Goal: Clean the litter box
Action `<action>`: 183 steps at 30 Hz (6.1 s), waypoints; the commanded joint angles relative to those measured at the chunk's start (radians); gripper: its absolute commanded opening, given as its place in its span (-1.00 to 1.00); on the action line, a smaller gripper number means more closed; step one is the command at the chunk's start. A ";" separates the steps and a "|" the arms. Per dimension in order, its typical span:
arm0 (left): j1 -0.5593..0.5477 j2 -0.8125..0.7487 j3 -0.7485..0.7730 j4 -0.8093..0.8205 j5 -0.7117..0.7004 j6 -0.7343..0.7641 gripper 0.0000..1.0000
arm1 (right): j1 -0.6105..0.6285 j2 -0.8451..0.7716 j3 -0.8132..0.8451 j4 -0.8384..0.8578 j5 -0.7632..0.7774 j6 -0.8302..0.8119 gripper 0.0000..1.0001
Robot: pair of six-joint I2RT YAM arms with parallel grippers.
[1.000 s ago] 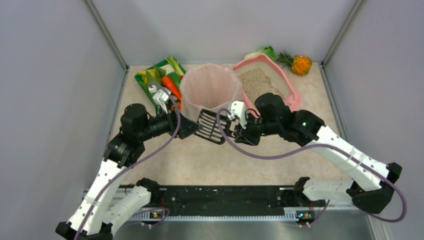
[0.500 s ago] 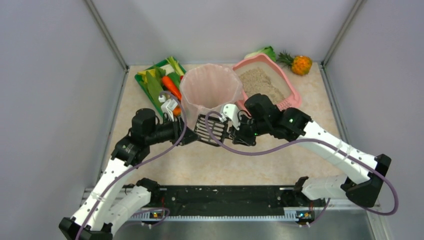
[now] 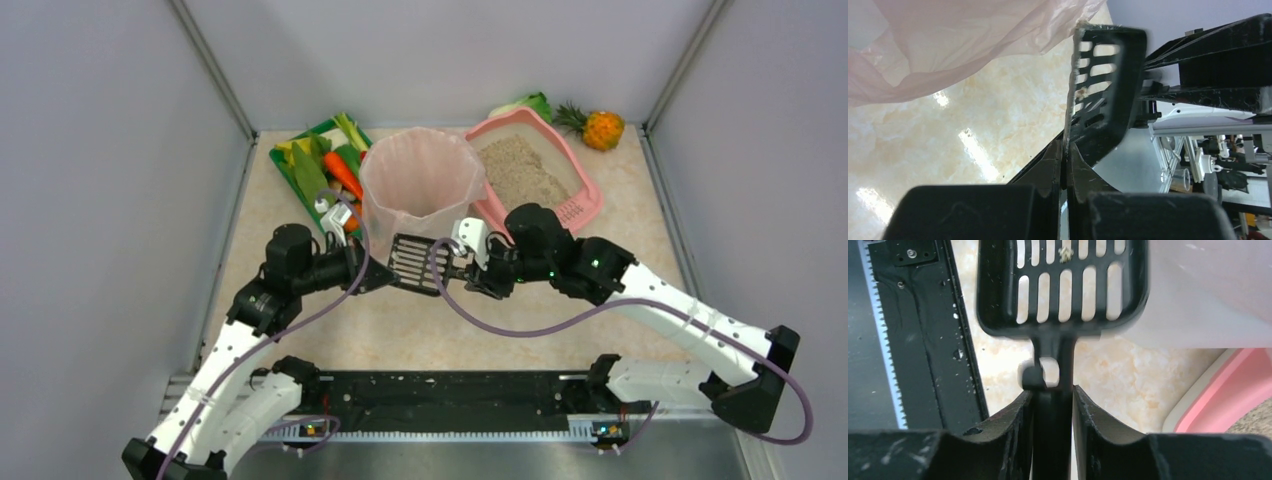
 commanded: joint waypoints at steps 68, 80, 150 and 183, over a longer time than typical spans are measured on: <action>0.095 -0.071 0.243 0.123 -0.609 0.244 0.87 | -0.181 0.023 0.237 -0.458 0.470 0.149 -1.00; 0.095 -0.031 0.251 0.099 -0.765 0.273 0.98 | -0.511 0.196 0.475 -0.413 0.452 0.190 -1.00; 0.095 0.068 0.401 -0.094 -0.807 0.266 0.98 | -0.808 1.324 1.237 -0.192 0.357 0.105 -1.00; 0.096 0.023 0.382 -0.100 -0.830 0.246 0.98 | -0.787 1.101 0.756 0.482 0.025 -0.020 -1.00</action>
